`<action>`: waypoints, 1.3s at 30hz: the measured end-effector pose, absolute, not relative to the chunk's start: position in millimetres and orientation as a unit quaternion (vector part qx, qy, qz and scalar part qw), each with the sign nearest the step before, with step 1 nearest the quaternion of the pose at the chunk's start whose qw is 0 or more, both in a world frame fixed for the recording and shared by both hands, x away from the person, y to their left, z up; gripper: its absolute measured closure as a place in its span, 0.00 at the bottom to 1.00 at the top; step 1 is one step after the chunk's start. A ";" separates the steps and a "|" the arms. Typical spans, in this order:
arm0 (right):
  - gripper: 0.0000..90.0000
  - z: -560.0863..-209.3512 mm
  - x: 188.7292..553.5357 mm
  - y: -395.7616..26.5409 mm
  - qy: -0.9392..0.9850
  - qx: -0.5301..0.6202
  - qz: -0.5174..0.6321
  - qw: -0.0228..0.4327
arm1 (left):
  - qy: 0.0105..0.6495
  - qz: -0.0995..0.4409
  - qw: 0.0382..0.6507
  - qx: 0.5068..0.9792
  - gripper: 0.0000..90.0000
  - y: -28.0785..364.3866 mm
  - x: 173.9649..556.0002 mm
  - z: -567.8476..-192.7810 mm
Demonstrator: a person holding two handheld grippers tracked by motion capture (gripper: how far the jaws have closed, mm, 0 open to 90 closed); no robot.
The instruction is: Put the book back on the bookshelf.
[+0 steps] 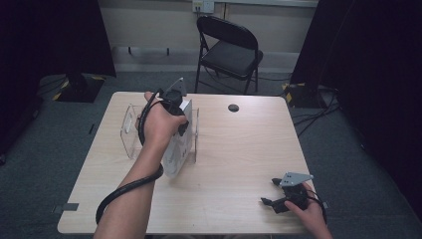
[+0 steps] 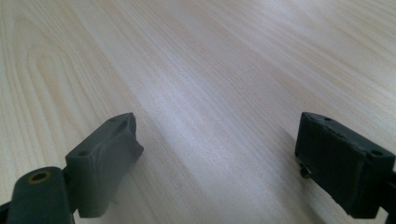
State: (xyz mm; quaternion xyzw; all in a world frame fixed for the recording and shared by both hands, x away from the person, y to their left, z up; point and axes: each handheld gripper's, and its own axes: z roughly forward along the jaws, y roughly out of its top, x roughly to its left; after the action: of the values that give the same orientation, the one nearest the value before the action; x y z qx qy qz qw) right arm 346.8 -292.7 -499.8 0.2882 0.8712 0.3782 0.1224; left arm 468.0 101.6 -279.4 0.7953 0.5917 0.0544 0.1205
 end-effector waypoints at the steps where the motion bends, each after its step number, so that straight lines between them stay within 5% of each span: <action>1: 0.13 -499.8 346.8 -292.7 0.871 0.288 0.378 0.122 | 0.593 0.053 0.122 0.794 0.59 101.1 468.5 -279.8; 39: 0.13 -499.8 346.8 -292.8 0.872 0.287 0.378 0.122 | 0.613 0.053 0.124 0.779 0.59 99.3 486.0 -287.7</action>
State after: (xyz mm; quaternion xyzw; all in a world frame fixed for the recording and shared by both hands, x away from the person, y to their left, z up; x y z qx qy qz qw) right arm 346.8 -292.8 -499.8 0.2874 0.8716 0.3780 0.1220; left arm 486.0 99.3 -287.7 0.7786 0.6129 0.0530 0.1236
